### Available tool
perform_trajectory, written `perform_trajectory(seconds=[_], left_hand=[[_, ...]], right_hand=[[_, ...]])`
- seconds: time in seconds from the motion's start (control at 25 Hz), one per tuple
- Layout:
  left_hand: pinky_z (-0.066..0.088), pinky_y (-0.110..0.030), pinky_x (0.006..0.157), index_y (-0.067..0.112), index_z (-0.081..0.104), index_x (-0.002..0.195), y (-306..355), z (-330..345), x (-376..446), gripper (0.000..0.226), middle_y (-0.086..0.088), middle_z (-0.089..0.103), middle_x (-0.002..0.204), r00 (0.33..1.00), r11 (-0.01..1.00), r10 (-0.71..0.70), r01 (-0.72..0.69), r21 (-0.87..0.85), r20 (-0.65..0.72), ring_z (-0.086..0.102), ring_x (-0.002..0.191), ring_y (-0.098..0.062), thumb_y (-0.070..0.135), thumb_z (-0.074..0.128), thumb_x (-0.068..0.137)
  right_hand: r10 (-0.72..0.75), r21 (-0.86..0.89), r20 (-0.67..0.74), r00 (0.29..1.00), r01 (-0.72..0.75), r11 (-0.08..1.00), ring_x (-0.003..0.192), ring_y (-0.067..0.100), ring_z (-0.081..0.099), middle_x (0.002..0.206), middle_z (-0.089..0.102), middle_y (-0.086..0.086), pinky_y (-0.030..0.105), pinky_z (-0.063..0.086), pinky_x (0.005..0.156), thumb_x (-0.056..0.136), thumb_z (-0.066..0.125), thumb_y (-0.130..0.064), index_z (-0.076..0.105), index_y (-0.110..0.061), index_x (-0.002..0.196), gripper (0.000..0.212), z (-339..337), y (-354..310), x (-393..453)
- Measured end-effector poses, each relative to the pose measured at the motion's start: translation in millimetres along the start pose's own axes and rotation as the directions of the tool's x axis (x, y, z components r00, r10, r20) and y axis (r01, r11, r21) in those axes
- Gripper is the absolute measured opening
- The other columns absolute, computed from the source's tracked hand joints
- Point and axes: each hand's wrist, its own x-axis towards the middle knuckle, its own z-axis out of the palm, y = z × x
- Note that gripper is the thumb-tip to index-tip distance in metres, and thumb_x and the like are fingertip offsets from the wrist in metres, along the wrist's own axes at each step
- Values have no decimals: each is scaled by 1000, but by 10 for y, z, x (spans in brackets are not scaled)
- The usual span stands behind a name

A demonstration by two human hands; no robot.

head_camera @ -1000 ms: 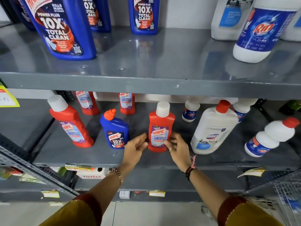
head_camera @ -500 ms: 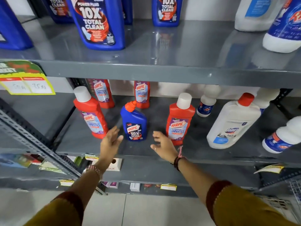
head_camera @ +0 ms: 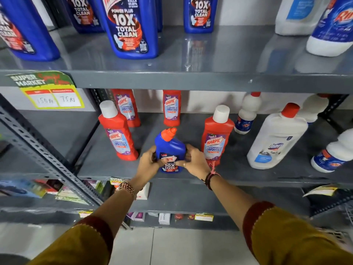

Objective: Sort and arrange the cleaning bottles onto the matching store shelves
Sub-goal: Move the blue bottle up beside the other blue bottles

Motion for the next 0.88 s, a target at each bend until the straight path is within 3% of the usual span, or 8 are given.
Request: perform_trajectory(seconds=[0.12, 0.2, 0.24, 0.4, 0.52, 0.68, 0.76, 0.88], left_hand=[[51, -12, 74, 22, 60, 101, 470, 41, -280, 35, 26, 72, 87, 996, 993, 89, -86, -78, 28, 65, 83, 5, 17, 70, 68], [53, -17, 78, 31, 62, 102, 879, 32, -419, 37, 23, 72, 92, 985, 978, 171, -166, -124, 34, 66, 89, -1, 26, 72, 67], [54, -22, 82, 36, 64, 101, 1102, 21, -490, 37, 21, 72, 95, 975, 966, 219, -211, -151, 37, 66, 93, -5, 31, 72, 66], [56, -30, 85, 36, 67, 102, 2050, -14, -594, 36, 13, 73, 100, 918, 899, 394, -373, -228, 49, 66, 98, -12, 34, 74, 67], [57, -22, 72, 24, 66, 103, 2646, -31, -512, 33, 13, 76, 91, 896, 851, 444, -421, -314, 3, 69, 90, -8, 19, 68, 71], [54, -17, 67, 6, 63, 107, 3267, -56, -191, 28, 10, 76, 82, 872, 816, 489, -470, -337, -30, 69, 80, -6, 10, 64, 79], [53, -14, 64, 7, 64, 105, 3476, -56, 4, 21, 12, 75, 77, 885, 824, 463, -450, -345, -49, 69, 76, -3, 8, 61, 84], [53, -14, 59, 3, 63, 107, 3547, -30, 301, 21, 6, 74, 81, 923, 851, 379, -376, -368, -67, 69, 69, -2, 8, 58, 86]], right_hand=[[-68, 78, -45, 997, 71, 994, 92, 6, 68, 104, 71, 8, 29, 57, 86, 71, 74, -1, 57, -10, 112, 45, -238, -204, -425], [-137, 79, -99, 986, 145, 986, 85, -10, 64, 97, 70, -5, 9, 52, 76, 73, 73, -2, 58, -17, 109, 42, -474, -484, -718], [-183, 71, -132, 974, 193, 979, 86, -11, 63, 96, 69, -13, 7, 49, 75, 73, 73, -2, 59, -20, 109, 42, -595, -634, -860], [-379, 31, -248, 891, 398, 917, 95, -1, 66, 96, 71, -29, 14, 51, 82, 74, 71, -2, 61, -36, 104, 46, -1111, -1295, -1210], [-475, 17, -287, 832, 500, 866, 95, 4, 68, 101, 73, -19, 22, 54, 83, 76, 71, -9, 63, -35, 106, 40, -1467, -1775, -1241], [-540, -20, -339, 771, 568, 823, 86, -7, 65, 88, 69, -31, 13, 52, 74, 79, 71, -17, 58, -44, 98, 35, -1827, -2303, -1024], [-544, -20, -365, 756, 578, 816, 87, -7, 64, 95, 67, -24, 21, 54, 81, 80, 69, -14, 58, -41, 100, 35, -1948, -2455, -792], [-498, 34, -352, 793, 542, 840, 96, 12, 67, 102, 71, -2, 42, 54, 92, 81, 66, -11, 62, -38, 93, 30, -2030, -2514, -402]])
